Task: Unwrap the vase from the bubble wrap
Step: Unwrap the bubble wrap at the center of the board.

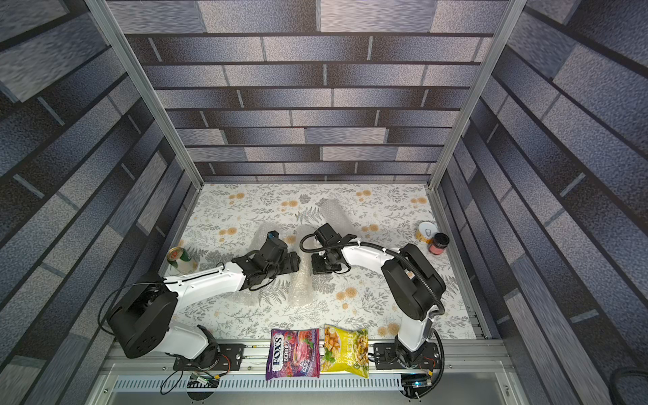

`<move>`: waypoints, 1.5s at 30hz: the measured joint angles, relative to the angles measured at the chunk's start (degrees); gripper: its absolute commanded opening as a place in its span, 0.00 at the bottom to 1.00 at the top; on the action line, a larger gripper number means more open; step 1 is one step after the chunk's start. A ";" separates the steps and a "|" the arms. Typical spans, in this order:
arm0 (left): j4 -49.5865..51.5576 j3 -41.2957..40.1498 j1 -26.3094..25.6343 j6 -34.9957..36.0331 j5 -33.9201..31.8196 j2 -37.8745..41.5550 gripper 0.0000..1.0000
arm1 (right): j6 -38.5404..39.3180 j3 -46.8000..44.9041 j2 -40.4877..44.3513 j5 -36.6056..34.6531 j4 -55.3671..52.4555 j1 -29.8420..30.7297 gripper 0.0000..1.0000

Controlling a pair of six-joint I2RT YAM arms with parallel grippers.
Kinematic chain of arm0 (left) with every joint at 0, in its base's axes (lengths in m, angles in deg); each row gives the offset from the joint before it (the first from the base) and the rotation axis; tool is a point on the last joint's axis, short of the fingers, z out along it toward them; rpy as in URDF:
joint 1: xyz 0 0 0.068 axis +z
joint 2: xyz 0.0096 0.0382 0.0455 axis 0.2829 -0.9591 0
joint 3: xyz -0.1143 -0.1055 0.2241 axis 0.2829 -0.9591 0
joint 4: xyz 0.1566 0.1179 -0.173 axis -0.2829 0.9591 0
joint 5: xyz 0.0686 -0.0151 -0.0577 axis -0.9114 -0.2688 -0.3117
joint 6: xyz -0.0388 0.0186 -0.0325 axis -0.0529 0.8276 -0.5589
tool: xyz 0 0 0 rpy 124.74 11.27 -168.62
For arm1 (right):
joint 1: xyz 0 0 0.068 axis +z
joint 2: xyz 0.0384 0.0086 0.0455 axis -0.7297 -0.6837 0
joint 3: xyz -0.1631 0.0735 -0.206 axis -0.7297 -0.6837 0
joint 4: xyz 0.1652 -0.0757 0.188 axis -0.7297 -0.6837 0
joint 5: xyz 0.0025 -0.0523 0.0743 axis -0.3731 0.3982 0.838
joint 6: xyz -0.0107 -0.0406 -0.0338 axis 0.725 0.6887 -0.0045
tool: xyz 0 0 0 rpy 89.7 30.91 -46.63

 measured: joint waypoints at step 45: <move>10.62 -1.11 0.31 0.98 -4.44 0.68 0.88 | 1.75 -4.22 4.02 -3.21 -0.90 -0.96 0.00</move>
